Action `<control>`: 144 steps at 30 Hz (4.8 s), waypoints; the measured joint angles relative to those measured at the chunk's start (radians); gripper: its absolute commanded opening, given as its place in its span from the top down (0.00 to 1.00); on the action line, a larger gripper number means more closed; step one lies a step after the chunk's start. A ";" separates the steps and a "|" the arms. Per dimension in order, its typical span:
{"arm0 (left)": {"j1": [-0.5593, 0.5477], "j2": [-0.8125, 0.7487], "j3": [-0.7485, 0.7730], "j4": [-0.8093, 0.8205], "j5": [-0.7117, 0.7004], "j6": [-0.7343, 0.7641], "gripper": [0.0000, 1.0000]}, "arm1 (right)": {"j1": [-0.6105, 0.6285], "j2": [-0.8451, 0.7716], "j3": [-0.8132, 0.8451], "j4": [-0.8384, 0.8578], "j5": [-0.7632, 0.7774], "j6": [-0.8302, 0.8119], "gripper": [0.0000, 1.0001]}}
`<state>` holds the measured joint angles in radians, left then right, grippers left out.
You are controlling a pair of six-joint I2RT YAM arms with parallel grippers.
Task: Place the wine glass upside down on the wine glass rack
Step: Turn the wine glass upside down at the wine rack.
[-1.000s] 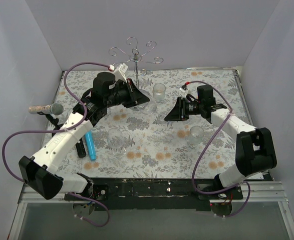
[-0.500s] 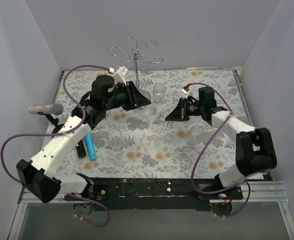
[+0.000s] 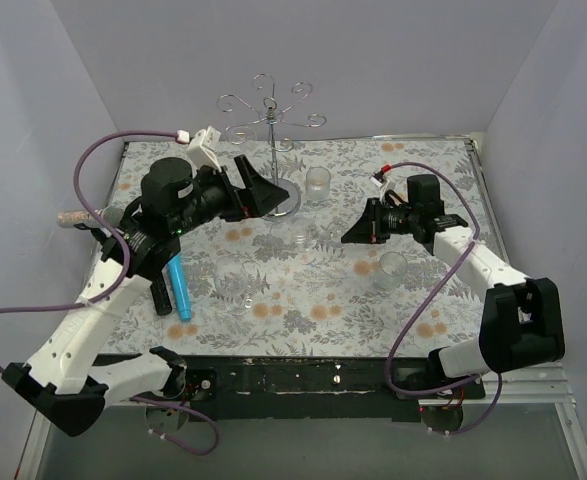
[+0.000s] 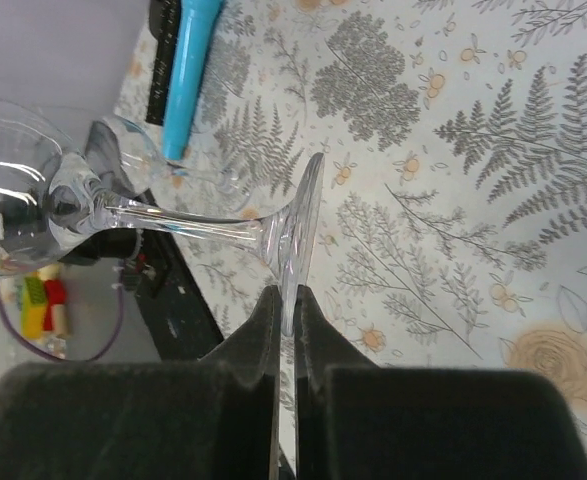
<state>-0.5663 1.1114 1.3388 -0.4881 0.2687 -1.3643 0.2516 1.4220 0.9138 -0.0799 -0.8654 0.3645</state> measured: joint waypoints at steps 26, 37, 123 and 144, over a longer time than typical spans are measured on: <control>0.000 -0.330 -0.112 -0.163 -0.410 0.248 0.02 | -0.005 -0.219 0.454 -0.715 0.533 -1.165 0.99; 0.000 -0.387 -0.173 -0.163 -0.471 0.283 0.02 | 0.011 -0.211 0.635 -0.760 0.544 -1.454 0.99; 0.000 -0.476 -0.284 -0.164 -0.556 0.301 0.02 | 0.481 0.352 1.026 -0.433 0.908 -1.723 0.99; 0.000 -0.480 -0.284 -0.171 -0.556 0.298 0.02 | 0.509 0.394 1.046 -0.364 0.918 -1.693 0.99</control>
<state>-0.5663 0.6315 1.0546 -0.6590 -0.2874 -1.0664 0.7609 1.8164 1.9602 -0.4435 0.0525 -1.3281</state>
